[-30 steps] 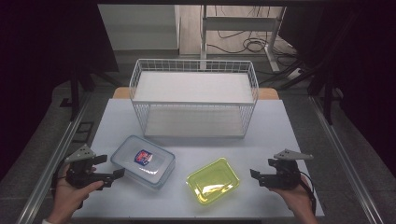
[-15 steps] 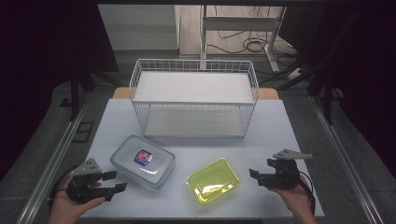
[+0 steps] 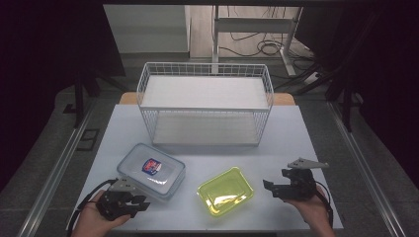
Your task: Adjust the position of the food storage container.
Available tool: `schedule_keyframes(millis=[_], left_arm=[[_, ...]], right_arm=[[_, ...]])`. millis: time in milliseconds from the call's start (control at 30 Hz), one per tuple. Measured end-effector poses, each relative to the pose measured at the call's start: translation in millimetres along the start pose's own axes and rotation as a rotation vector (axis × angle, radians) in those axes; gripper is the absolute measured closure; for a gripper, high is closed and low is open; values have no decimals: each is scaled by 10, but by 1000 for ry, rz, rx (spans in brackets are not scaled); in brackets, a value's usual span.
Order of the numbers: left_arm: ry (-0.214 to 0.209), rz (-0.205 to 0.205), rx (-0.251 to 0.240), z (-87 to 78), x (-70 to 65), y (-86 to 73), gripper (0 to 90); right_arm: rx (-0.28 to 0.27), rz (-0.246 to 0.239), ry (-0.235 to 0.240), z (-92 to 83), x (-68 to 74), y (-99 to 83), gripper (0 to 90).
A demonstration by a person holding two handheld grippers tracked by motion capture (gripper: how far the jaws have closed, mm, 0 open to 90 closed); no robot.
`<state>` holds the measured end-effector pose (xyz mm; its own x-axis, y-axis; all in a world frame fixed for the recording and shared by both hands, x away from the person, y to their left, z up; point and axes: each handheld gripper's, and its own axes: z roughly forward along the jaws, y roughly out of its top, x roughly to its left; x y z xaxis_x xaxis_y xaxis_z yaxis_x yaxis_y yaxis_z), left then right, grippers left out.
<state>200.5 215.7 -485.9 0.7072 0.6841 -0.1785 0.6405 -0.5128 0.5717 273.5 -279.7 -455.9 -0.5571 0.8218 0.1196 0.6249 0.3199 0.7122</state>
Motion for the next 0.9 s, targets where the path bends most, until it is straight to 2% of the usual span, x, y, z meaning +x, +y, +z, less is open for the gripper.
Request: schedule_keyframes(millis=[167, 367, 900], left_arm=[[-36, 6, 20, 62, -19, 39, 845], [-47, 17, 46, 137, -16, 78, 894], [-33, 22, 43, 272, -25, 205, 900]], right_arm=[[8, -4, 4, 8, 2, -9, 163], [13, -3, 1, 12, -5, -14, 165], [26, -8, -2, 33, 2, -28, 166]])
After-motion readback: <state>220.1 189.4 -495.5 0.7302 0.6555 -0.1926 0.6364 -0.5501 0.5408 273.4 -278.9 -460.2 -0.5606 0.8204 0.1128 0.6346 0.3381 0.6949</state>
